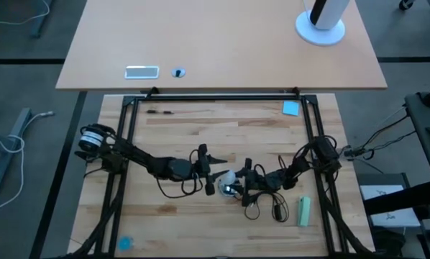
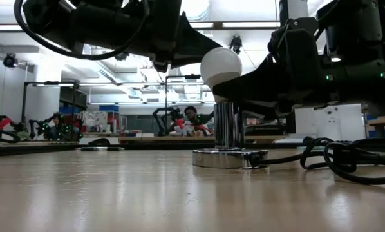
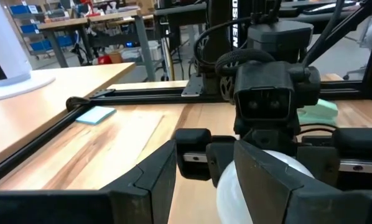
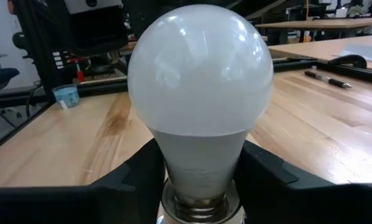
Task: Screw lightbulb
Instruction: Insert the lightbulb into the lamp
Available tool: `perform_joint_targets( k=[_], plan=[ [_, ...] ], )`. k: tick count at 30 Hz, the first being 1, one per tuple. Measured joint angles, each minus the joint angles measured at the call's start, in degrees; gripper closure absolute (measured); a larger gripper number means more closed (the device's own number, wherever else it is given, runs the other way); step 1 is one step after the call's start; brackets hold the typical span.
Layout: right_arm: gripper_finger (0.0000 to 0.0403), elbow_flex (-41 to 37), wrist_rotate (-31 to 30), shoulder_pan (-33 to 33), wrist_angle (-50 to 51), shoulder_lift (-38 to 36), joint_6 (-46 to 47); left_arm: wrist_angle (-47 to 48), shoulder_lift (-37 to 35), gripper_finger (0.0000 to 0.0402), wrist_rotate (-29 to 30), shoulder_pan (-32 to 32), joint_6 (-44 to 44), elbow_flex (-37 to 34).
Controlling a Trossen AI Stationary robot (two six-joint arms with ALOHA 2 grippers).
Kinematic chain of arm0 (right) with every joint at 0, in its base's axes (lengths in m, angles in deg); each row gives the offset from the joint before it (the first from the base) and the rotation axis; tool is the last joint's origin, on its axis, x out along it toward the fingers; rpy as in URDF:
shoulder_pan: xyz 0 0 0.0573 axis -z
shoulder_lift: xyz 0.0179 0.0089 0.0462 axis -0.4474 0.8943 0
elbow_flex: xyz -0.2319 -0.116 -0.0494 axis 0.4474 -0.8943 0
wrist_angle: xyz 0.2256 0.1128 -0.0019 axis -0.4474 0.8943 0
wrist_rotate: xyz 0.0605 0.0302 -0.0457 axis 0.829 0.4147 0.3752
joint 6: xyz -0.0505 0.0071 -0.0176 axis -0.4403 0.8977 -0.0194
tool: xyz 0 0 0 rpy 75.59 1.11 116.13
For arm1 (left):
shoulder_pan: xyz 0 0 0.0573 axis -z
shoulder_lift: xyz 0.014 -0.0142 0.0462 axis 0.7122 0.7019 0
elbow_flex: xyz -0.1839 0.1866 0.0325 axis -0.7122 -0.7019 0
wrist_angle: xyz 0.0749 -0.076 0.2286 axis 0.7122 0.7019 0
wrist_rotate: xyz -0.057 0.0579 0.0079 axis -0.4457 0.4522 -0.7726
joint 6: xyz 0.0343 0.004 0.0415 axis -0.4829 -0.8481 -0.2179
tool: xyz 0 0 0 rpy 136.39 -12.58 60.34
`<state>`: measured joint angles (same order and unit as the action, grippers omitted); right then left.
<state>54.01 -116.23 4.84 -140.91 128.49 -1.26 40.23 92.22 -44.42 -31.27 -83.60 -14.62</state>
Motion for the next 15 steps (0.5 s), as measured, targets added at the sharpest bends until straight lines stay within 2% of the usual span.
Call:
perform_joint_targets(
  k=[15],
  plan=[
    [0.0158, -0.26, -0.97, -0.15, 6.82, -4.25, -0.48, 8.9, 0.02, 0.0248, -0.62, 0.0, -0.6, 4.65]
  ],
)
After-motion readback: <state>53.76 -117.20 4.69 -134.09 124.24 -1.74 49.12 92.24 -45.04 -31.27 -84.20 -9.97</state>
